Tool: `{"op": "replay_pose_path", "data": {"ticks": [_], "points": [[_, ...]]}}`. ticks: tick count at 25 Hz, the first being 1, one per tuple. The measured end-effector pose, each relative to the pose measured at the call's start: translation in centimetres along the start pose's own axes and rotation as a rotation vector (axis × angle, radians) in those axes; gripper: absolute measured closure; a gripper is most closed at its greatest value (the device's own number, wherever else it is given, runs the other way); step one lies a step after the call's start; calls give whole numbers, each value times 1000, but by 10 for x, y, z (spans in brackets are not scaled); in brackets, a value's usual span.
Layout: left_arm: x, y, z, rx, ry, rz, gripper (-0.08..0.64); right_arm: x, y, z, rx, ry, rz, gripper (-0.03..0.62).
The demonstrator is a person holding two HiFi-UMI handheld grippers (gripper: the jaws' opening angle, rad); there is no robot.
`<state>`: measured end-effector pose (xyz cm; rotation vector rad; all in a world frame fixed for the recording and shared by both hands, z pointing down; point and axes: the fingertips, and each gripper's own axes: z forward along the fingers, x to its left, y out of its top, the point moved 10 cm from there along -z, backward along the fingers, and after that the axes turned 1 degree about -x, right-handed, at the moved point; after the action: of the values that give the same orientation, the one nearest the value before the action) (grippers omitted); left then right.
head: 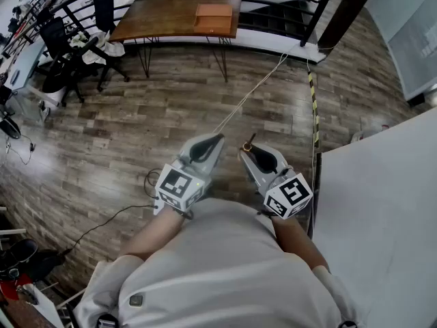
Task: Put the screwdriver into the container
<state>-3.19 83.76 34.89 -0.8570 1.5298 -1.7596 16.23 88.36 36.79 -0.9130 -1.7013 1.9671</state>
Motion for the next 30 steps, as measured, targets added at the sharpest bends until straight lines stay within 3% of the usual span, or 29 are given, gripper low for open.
{"op": "replay_pose_path", "data": {"ticks": [10,18,24,30], "points": [[10,0,7,1,-4,-15,557,-9,2,5,-9,-5,-5,515],[43,-6,12,3,-3,-47,557,-19,-1,35,-11,0,16,515],[90,-6,21,3,-11,-62,557,-33,3,81,-1,3,17,515],[169,0,24,-6,-32,-75,558,-49,12,163,8,4,22,515]]}}
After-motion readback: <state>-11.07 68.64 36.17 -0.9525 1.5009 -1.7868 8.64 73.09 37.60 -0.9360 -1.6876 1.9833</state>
